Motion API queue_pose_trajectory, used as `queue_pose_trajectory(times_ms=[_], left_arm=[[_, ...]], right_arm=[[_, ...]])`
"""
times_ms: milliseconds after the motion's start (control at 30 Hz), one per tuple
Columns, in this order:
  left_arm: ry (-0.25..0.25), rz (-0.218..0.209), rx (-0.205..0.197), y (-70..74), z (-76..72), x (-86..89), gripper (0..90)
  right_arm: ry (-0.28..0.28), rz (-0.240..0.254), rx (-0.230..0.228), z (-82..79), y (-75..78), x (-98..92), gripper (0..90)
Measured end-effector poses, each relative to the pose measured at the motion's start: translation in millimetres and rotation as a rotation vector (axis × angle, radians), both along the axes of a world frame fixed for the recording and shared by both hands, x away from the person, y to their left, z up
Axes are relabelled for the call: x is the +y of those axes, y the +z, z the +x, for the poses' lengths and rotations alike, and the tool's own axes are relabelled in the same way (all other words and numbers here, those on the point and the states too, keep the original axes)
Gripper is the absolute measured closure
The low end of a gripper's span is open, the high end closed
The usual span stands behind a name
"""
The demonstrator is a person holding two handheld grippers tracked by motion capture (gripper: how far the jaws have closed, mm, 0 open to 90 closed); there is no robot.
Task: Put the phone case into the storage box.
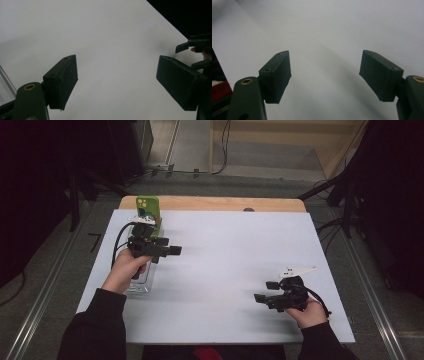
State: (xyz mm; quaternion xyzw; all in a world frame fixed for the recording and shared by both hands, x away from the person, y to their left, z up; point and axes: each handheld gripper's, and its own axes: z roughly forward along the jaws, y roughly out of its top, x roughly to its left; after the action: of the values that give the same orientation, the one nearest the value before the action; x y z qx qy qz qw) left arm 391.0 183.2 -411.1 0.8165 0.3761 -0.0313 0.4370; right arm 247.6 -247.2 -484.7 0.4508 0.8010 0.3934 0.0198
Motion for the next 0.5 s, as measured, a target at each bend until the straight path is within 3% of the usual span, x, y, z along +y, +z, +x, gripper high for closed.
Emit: queue_pose_trajectory(times_ms=[400, 500], left_arm=[[0.006, -0.015, -0.029, -7.8, -18.8, 7.6, 18.0], [0.012, -0.025, -0.015, -9.7, -22.0, 9.2, 18.0]], right_arm=[[0.009, 0.000, 0.000, -1.3, -0.1, 0.5, 23.5], [0.007, 0.000, -0.003, -1.7, -0.1, 0.5, 23.5]])
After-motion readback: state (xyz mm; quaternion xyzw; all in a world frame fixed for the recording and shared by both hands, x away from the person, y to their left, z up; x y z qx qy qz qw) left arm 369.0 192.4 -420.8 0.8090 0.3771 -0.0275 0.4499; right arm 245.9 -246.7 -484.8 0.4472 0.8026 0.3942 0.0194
